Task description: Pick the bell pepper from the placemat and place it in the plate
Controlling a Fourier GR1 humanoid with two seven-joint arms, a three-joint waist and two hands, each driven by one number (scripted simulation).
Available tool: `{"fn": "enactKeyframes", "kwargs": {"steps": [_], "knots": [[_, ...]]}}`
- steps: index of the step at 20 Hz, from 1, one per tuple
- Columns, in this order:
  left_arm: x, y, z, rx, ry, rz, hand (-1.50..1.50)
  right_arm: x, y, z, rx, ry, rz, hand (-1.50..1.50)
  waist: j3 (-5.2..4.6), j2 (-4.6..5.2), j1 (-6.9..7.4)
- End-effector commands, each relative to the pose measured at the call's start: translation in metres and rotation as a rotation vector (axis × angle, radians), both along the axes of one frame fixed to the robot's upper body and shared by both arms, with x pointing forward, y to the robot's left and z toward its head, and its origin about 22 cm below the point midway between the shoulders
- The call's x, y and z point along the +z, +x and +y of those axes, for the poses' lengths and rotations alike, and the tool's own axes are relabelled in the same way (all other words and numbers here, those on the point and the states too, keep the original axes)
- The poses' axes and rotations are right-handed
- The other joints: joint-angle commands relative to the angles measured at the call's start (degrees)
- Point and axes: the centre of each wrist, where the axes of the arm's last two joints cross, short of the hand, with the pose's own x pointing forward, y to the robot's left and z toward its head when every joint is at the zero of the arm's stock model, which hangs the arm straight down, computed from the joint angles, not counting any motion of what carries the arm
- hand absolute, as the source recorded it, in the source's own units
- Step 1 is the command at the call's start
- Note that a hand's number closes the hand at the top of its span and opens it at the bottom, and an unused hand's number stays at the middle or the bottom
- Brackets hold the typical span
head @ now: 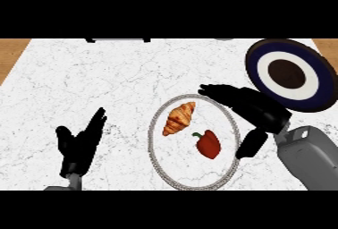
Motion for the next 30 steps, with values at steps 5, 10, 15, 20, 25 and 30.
{"fn": "enactKeyframes", "kwargs": {"steps": [5, 10, 15, 20, 25, 30], "knots": [[-0.001, -0.021, 0.010, -0.004, 0.000, 0.038, 0.00, -0.026, -0.015, 0.031, 0.000, -0.062, 0.084, -1.50, -0.38, 0.33, 0.37], [-0.001, -0.003, -0.003, 0.006, 0.008, 0.049, 0.00, -0.027, -0.035, 0.035, 0.015, -0.041, 0.069, -1.50, -0.38, 0.32, 0.02], [-0.013, -0.008, -0.010, 0.007, -0.001, 0.047, 0.00, -0.028, -0.033, 0.024, -0.033, -0.138, 0.024, -1.50, -0.38, 0.34, -0.04], [-0.027, -0.005, 0.011, -0.002, 0.005, 0.037, 0.00, -0.065, -0.032, 0.037, -0.047, -0.189, -0.005, -1.50, -0.39, 0.47, 0.13], [-0.007, -0.010, 0.023, -0.001, -0.002, 0.034, 0.00, -0.070, -0.013, 0.052, -0.041, -0.181, 0.014, -1.50, -0.37, 0.44, 0.48], [-0.001, -0.004, 0.004, 0.001, 0.005, 0.056, 0.00, -0.067, -0.011, 0.044, -0.023, -0.222, 0.042, -1.50, -0.37, 0.38, 0.26]]}}
